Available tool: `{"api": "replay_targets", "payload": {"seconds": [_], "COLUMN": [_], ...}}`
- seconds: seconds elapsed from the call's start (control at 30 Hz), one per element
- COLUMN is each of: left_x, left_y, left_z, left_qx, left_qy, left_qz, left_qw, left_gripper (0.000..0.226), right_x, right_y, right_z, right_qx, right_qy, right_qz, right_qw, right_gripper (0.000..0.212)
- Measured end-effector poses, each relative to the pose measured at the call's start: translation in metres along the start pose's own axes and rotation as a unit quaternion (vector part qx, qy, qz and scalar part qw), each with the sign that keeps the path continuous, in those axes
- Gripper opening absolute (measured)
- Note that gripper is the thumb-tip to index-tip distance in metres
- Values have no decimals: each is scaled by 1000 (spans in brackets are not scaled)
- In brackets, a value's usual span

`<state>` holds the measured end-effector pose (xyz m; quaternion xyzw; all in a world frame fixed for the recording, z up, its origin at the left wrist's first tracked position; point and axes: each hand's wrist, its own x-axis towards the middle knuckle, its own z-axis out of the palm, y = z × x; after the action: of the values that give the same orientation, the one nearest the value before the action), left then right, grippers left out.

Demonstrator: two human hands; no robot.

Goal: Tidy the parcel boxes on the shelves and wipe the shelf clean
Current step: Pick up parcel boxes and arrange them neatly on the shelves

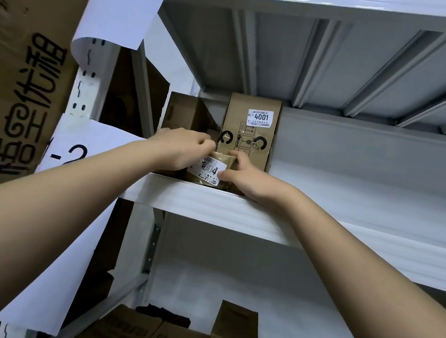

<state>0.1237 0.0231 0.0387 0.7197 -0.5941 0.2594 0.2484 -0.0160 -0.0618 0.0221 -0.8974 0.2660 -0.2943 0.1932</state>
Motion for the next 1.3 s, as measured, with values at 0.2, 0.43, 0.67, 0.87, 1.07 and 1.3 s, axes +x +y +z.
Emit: {"api": "replay_targets", "payload": {"seconds": [0.2, 0.43, 0.67, 0.87, 1.07, 1.3], "left_x": [2, -6, -9, -19, -26, -42], "left_y": [-6, -6, -2, 19, 70, 162], "left_z": [17, 31, 28, 22, 23, 43], "left_qx": [9, 76, 38, -67, -30, -6], "left_qy": [36, 109, 191, 281, 246, 193], "left_qz": [1, 25, 16, 56, 95, 102], "left_qw": [999, 991, 981, 956, 964, 976], "left_gripper": [37, 37, 42, 29, 25, 34], "right_x": [-3, -2, -14, -28, -58, -136], "right_y": [2, 3, -3, 0, 21, 68], "right_z": [6, 9, 5, -1, -23, -79], "right_qx": [-74, -120, -95, -58, -60, -143], "right_qy": [56, 63, 98, 269, 286, 277], "right_qz": [-13, -15, 11, -11, 6, 33], "right_qw": [996, 991, 991, 961, 956, 950], "right_gripper": [70, 67, 68, 38, 26, 32]}}
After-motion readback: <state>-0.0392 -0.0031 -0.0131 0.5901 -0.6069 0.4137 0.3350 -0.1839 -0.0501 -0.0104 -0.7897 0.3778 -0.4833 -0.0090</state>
